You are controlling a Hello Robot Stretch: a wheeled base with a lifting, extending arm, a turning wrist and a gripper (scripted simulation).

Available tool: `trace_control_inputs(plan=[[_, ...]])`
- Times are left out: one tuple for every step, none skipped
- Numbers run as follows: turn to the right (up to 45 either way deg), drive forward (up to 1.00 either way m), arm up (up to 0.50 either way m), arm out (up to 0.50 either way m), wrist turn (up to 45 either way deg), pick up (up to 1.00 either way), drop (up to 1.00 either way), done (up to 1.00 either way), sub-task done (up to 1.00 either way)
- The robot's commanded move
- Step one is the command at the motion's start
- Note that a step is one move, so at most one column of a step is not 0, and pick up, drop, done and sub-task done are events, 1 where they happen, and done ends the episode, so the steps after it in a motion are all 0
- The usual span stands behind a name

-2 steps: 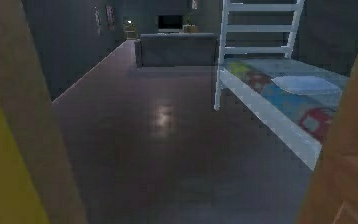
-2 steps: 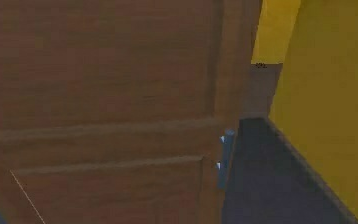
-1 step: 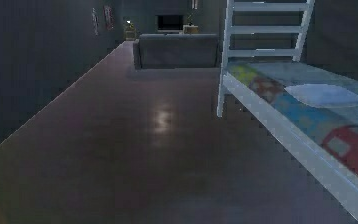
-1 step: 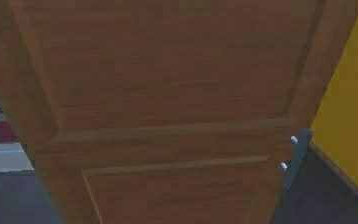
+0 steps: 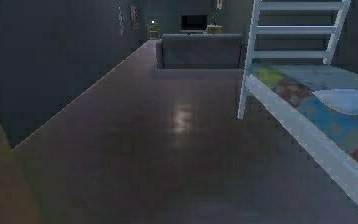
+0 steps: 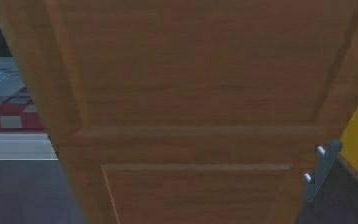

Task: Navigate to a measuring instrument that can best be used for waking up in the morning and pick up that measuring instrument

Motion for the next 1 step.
trace_control_inputs(plan=[[0.0,0.15,0.0,0.0,0.0,0.0,0.0,0.0,0.0]])
